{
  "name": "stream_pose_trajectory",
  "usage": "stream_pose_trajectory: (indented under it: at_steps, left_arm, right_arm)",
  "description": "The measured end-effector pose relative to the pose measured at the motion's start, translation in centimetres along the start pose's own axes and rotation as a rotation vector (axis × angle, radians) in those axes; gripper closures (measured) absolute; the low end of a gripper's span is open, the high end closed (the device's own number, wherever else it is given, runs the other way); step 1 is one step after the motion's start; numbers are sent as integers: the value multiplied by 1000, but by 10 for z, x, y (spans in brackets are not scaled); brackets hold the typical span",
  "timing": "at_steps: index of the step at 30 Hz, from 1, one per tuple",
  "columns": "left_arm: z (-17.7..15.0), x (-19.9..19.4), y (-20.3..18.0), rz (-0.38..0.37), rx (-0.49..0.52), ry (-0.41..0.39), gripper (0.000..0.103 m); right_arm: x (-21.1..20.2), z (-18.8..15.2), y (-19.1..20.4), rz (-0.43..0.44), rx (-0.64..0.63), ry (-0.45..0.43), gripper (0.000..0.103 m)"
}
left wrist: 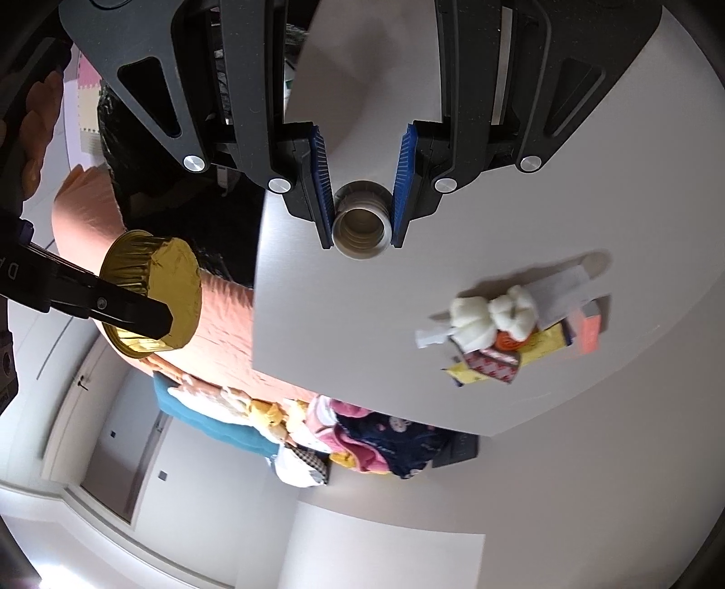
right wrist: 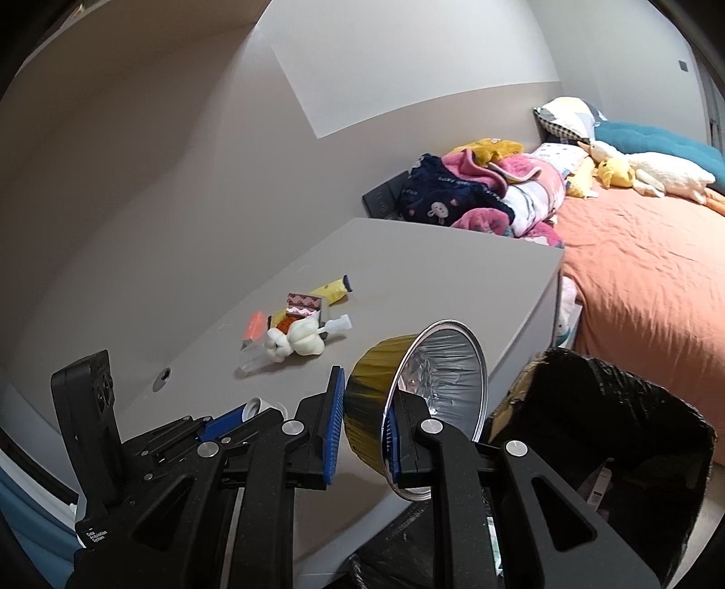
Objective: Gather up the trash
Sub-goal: 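Carry the foil cup and small white cup over the black bin with both tools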
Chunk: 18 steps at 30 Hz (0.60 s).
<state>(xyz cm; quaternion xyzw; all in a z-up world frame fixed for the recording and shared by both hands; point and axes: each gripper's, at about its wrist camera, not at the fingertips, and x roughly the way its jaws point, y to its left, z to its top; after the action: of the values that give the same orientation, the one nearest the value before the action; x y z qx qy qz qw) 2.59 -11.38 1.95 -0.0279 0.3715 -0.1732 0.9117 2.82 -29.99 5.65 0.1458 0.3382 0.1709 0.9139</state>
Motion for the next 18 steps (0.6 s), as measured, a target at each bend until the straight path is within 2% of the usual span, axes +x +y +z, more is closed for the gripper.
stream_pose_trajectory:
  at_steps: [18]
  left_arm:
    - [-2,14,-67,-90,102,32,79]
  right_arm:
    - [-48,-10,-52,-91,68,-52,85]
